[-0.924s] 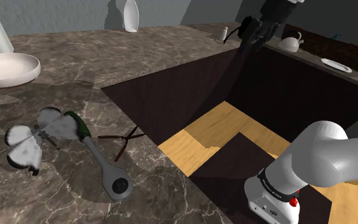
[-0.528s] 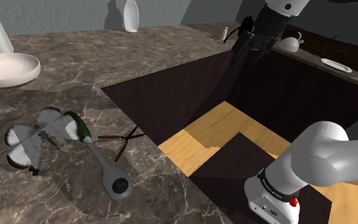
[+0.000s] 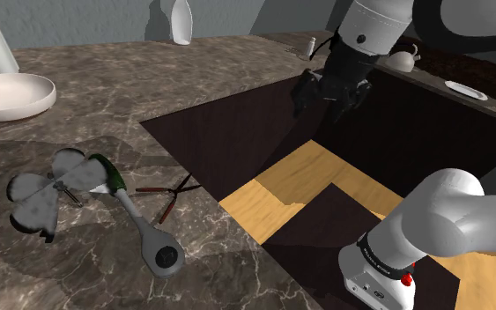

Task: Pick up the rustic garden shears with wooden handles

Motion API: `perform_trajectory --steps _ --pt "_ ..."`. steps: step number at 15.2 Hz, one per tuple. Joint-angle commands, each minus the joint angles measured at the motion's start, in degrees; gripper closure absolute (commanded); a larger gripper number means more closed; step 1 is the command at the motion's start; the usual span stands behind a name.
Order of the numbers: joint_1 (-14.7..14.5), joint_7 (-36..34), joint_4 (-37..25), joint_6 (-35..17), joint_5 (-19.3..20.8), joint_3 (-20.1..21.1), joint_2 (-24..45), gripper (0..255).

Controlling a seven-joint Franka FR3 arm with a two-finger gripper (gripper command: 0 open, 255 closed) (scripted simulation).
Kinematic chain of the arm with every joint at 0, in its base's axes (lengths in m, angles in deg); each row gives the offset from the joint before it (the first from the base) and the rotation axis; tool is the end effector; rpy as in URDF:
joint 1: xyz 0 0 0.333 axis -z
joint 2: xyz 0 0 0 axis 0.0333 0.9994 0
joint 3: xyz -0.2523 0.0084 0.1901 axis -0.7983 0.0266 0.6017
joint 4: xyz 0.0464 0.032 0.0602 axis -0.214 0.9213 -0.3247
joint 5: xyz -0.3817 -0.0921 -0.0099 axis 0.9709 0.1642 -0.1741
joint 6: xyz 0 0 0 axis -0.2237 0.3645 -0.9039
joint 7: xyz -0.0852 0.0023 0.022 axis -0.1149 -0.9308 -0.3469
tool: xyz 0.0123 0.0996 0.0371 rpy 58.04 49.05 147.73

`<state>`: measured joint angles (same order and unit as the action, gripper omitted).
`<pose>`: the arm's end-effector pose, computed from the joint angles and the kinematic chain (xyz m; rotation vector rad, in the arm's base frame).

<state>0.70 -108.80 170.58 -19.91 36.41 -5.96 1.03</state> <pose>0.2791 0.1210 0.5670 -3.0203 0.8372 -0.2116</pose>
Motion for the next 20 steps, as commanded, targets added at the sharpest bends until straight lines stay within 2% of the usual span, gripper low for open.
perform_trajectory --steps 1,7,12,17,20 --pt "0.7 -6.7 0.0 -1.2 -2.6 4.1 1.2 0" --pt "4.2 -25.1 -2.7 -5.0 -8.9 15.9 7.2 0" --pt "9.9 -40.6 -7.8 -9.0 -11.5 26.6 15.0 0" --pt "19.2 -56.9 -14.9 -13.4 -10.2 39.6 25.3 0" --pt "28.1 -68.2 -19.9 -16.2 -6.0 50.5 33.3 0"
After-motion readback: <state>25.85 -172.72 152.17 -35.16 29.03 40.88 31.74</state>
